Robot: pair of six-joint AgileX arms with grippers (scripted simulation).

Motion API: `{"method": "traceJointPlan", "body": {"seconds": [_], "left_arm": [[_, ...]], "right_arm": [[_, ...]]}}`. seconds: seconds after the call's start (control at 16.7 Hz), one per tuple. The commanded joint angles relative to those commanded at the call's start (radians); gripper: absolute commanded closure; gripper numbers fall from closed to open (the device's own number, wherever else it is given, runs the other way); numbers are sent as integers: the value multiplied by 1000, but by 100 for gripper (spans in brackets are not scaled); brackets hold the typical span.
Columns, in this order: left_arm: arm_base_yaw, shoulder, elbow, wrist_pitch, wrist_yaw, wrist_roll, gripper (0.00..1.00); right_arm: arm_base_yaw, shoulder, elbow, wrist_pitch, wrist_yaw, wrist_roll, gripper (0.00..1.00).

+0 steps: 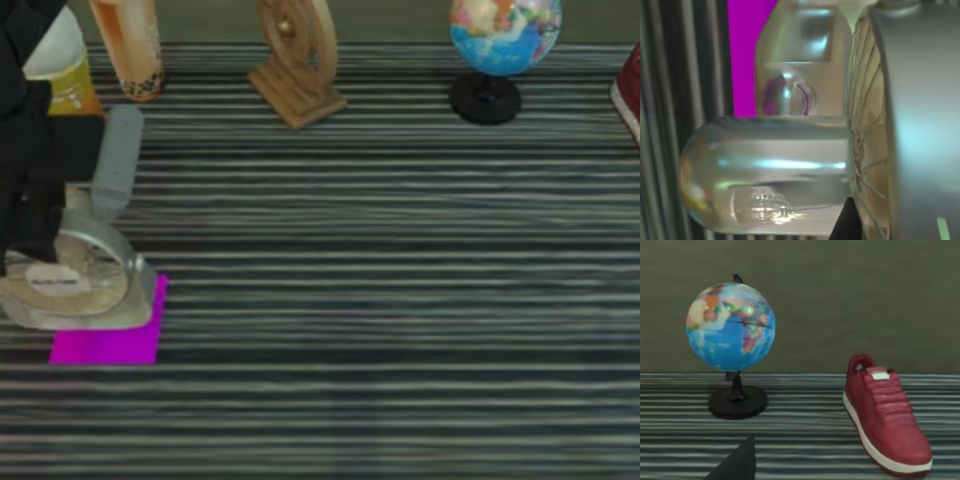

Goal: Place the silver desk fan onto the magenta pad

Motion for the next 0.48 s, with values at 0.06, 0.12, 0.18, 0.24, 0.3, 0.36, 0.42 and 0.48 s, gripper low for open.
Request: {"method": "traceJointPlan", "body": {"seconds": [0.06,0.12,0.18,0.24,0.3,0.36,0.42,0.48], "left_arm": [[-5,4,2,-1,0,0,100],[-5,4,-2,2,0,0,100],[-3,5,-16,17,0,0,100],[0,7,-38,42,0,-1,100],[3,10,-61,74,0,0,100],[4,13,-86,104,0,2,100],[6,16,-106,125,0,4,100],[6,19,-115,134,0,6,100]], "right_arm": [[0,0,0,0,0,0,0],[0,0,0,0,0,0,0],[0,0,0,0,0,0,0],[0,0,0,0,0,0,0],[0,0,0,0,0,0,0],[0,0,0,0,0,0,0],[0,0,0,0,0,0,0],[0,0,0,0,0,0,0]]}}
